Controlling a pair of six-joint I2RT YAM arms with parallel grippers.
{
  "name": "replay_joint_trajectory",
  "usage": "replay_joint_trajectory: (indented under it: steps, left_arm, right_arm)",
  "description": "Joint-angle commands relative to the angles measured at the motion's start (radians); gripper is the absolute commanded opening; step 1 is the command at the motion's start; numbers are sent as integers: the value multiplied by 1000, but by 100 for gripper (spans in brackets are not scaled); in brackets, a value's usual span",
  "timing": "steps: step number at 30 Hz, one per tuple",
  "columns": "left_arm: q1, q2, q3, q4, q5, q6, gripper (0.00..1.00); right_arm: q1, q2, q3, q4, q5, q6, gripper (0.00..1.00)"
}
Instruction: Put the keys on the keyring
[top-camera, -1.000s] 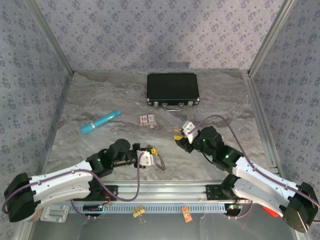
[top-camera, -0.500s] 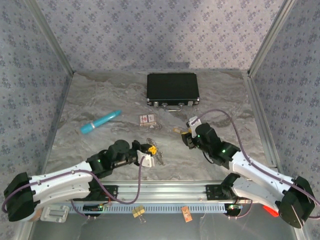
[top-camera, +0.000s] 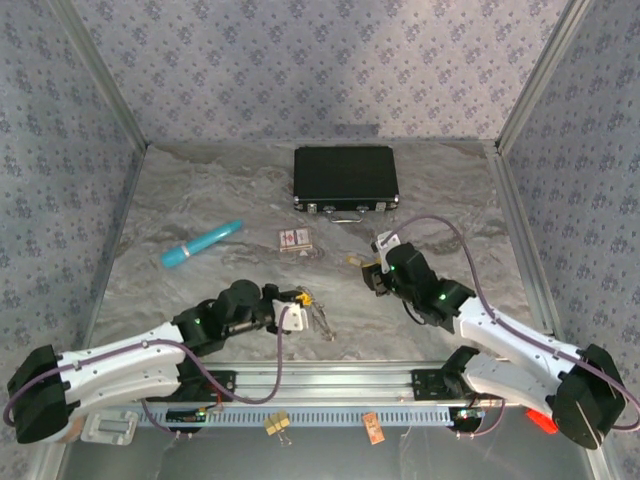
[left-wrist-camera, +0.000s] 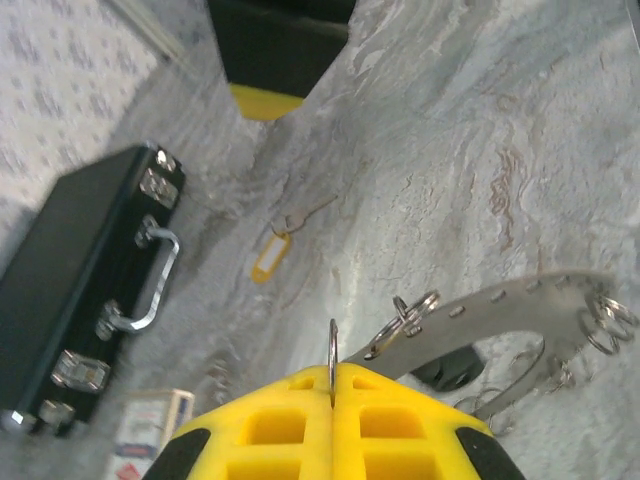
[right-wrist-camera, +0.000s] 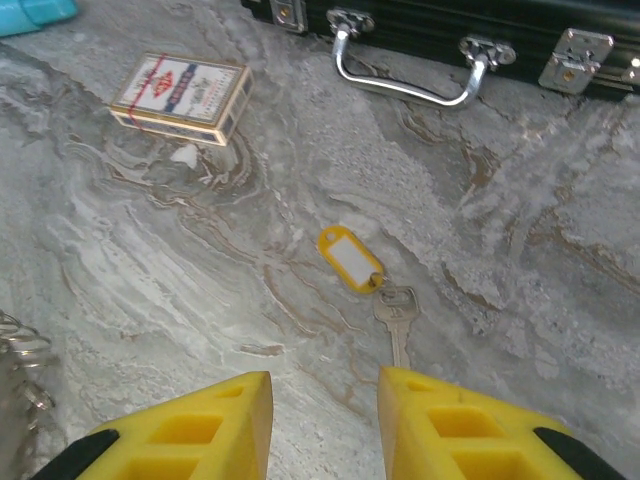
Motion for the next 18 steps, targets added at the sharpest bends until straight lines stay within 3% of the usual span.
replay_joint_trajectory:
  steps: [1,8,14,18]
  left_arm:
    - [15,4,64,-50,-2,-275,0]
    - [47,10,84,-88,-7,-551,0]
    - [64,23,110,-99,-17,-615,0]
    - [67,33,116,-95,4,-614,0]
  right_arm:
    - [-14,42,52,-65,56,87,34]
    - [-70,267,169,-148,31,254,35]
    - [-87,511,352,-278,64,350,37]
    - [-93,606,444,-323,29,201,30]
